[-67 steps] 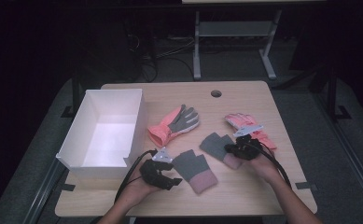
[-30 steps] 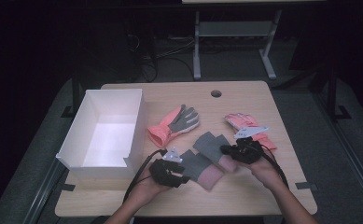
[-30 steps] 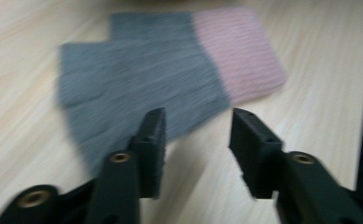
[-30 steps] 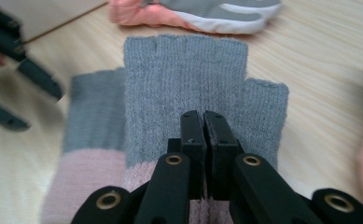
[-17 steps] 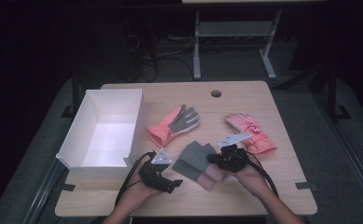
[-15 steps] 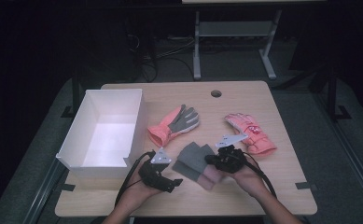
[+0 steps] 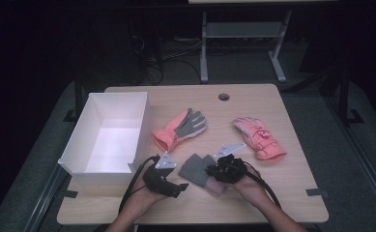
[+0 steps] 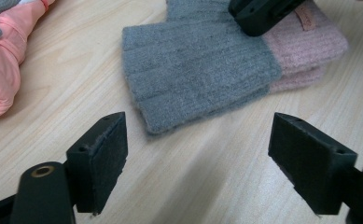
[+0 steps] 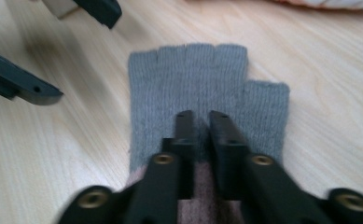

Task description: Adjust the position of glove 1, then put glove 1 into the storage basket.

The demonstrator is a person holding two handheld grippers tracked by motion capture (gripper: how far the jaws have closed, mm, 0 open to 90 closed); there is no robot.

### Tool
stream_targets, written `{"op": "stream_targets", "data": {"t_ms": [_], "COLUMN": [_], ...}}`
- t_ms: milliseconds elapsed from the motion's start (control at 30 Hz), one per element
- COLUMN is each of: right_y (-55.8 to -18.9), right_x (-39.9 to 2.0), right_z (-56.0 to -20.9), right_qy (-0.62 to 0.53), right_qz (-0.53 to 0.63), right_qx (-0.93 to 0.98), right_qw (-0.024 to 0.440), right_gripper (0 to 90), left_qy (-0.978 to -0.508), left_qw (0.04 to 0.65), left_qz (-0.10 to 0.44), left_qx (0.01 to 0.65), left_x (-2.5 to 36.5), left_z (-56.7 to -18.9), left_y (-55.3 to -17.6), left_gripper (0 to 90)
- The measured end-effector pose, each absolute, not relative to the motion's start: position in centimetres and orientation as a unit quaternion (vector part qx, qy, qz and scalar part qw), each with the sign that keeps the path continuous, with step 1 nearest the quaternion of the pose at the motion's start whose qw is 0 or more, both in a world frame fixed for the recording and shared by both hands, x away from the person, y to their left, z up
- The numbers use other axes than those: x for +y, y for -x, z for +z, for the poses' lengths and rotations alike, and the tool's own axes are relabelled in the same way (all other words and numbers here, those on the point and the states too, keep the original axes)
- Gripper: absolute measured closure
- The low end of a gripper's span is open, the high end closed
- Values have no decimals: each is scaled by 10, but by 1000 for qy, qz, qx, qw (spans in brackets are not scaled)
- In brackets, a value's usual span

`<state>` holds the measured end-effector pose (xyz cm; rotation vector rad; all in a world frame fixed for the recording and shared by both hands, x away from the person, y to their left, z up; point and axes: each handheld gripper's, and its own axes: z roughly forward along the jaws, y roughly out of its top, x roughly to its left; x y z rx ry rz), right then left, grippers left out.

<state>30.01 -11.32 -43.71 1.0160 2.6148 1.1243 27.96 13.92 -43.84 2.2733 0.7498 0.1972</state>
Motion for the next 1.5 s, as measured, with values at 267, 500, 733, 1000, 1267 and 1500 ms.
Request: {"op": "stream_targets", "data": {"t_ms": [267, 500, 733, 1000, 1267, 1500], "right_y": [-304, -303, -305, -306, -302, -296], "right_x": [-147, -179, -186, -176, -172, -163], "right_z": [-425, -430, -446, -455, -455, -456], "right_qy": [-330, -338, -336, -321, -304, -281], "right_qz": [384, 366, 346, 328, 328, 331], "right_qx": [859, 862, 873, 886, 893, 900], "right_qw": [79, 88, 79, 66, 53, 32], "right_gripper": [899, 900, 900, 900, 900, 900], "left_qy": [-876, -883, -888, -893, -895, -890], "left_qw": [377, 364, 352, 337, 332, 336], "left_qz": [56, 48, 51, 47, 49, 49], "left_qx": [295, 293, 292, 293, 295, 303], "left_x": [138, 125, 115, 110, 103, 99], "left_z": [-438, -437, -439, -445, -445, -446], "left_y": [-284, -291, -303, -308, -324, -338], "left_gripper": [713, 894, 895, 895, 896, 896]}}
